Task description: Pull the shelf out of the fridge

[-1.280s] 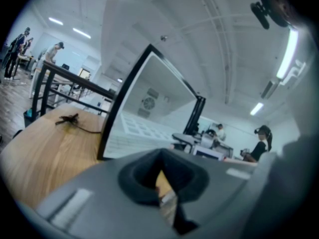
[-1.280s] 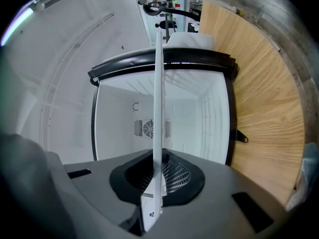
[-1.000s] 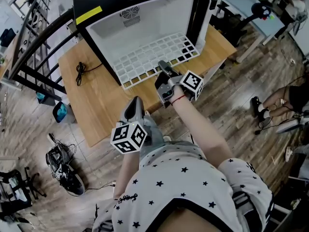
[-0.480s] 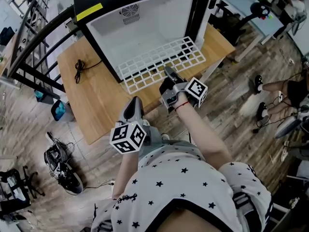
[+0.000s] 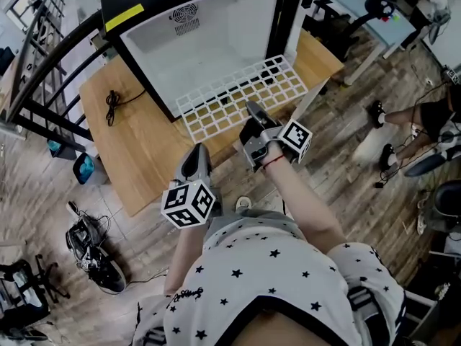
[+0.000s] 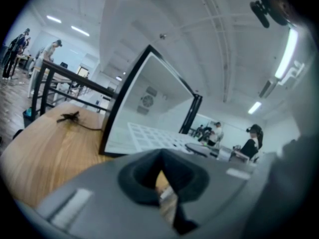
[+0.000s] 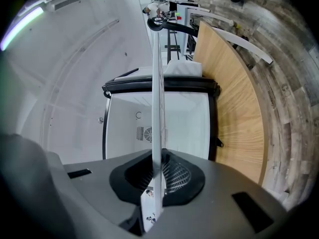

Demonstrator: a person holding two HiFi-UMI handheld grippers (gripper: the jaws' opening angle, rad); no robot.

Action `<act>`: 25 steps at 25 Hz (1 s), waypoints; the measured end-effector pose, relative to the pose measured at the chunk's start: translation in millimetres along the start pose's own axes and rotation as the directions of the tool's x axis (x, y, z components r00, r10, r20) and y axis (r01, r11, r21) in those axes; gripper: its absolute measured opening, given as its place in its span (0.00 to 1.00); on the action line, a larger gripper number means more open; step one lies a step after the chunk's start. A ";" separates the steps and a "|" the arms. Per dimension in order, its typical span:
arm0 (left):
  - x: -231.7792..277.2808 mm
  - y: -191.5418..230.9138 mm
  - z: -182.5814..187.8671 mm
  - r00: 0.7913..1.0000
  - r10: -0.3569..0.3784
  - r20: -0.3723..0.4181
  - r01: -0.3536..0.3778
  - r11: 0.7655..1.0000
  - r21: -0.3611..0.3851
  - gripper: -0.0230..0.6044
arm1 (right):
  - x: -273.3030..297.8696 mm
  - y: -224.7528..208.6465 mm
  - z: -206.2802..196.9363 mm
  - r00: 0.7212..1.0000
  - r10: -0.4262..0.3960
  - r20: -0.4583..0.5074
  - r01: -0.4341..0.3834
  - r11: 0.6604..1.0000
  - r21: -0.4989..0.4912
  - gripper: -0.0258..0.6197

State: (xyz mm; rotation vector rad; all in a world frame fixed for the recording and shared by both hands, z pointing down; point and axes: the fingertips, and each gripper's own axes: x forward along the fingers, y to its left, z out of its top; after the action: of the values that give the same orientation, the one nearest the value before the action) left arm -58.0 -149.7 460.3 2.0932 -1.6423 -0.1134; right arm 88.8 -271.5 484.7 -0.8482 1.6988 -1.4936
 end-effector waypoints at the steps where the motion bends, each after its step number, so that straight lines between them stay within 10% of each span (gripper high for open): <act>1: -0.9 -1.6 0.7 1.000 -0.007 0.000 0.007 1.000 0.005 0.05 | -2.6 1.4 0.1 1.000 0.006 0.004 -0.006 1.000 -0.005 0.10; 25: -100.6 -8.9 -15.3 0.998 -0.057 -0.027 0.056 0.998 -0.006 0.05 | -105.3 41.4 -61.3 0.996 0.016 0.085 -0.015 1.000 -0.011 0.10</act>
State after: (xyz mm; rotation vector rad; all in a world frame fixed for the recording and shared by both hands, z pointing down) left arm -72.7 -49.3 447.9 2.1287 -1.5659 -0.1070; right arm 92.2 -145.8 457.7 -0.8897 1.6482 -1.4197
